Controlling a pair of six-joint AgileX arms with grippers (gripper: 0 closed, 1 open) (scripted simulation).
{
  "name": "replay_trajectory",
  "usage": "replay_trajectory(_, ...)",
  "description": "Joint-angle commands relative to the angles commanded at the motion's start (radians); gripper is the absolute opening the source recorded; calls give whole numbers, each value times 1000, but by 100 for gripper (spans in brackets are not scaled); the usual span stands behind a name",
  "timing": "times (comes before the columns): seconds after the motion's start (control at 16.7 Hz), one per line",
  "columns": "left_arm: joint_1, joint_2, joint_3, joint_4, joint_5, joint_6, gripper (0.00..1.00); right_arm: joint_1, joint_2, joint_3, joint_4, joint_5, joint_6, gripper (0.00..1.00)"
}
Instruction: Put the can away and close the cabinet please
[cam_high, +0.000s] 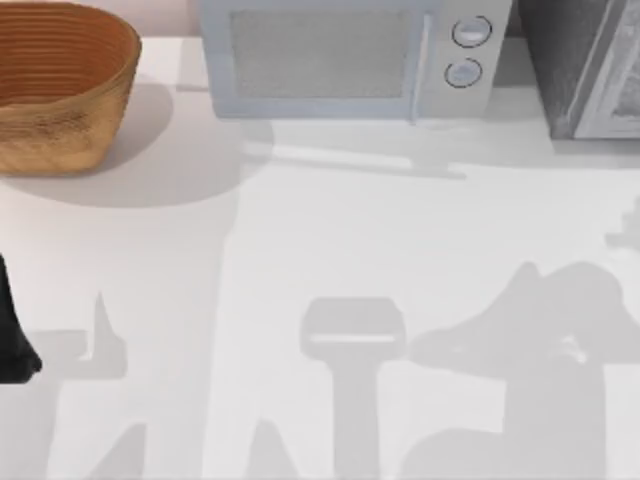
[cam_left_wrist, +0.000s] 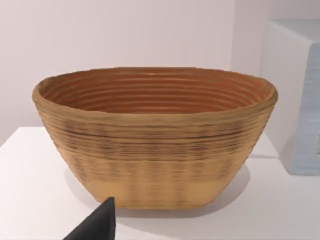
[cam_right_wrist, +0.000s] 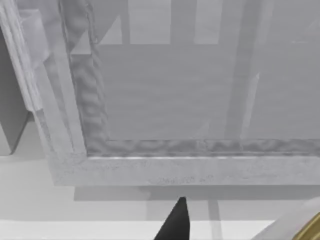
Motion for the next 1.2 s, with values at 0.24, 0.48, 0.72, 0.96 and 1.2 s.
replay_trajectory(0.24,0,0,0,0,0,0,100,2,-9,-8,-3,2,2,0)
replay_trajectory(0.48,0,0,0,0,0,0,100,29,-160,-64,-55,25,9,0)
replay_trajectory(0.72,0,0,0,0,0,0,100,80,-443,-169,-153,68,21,0)
replay_trajectory(0.96,0,0,0,0,0,0,100,142,-778,-298,-273,123,35,0)
replay_trajectory(1.2,0,0,0,0,0,0,100,198,-1072,-416,-383,173,45,0)
